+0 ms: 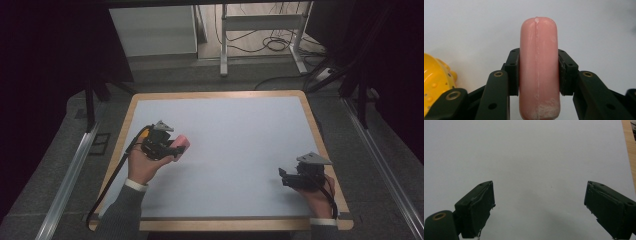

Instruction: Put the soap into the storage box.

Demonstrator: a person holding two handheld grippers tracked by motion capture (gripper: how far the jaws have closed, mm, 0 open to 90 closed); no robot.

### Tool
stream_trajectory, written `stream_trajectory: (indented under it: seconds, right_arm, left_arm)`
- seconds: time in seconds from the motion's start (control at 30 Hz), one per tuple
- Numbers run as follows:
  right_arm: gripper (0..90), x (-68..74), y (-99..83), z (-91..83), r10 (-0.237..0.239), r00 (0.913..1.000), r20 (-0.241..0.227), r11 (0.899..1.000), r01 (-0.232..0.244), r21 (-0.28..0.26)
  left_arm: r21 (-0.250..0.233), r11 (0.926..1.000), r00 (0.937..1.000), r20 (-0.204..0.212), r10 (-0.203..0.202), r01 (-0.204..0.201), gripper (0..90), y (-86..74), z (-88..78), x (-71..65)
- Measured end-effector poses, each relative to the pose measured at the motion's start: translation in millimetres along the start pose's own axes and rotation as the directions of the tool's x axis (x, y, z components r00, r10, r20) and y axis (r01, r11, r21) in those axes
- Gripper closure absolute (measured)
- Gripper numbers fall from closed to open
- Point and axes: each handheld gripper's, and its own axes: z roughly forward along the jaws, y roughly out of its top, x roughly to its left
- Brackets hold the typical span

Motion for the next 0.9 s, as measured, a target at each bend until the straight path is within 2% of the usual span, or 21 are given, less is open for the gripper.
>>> stream_trajectory:
  seconds: [0.9]
  right_arm:
    - [9.2,-0.5,-0.4,0.7,-0.002,1.0000,-0.001,1.000,0.002,0.002]
  left_arm:
    - [-0.018,0.9994,0.9991,-0.031,-0.030,0.029,60.2,0.4,-14.1,18.2]
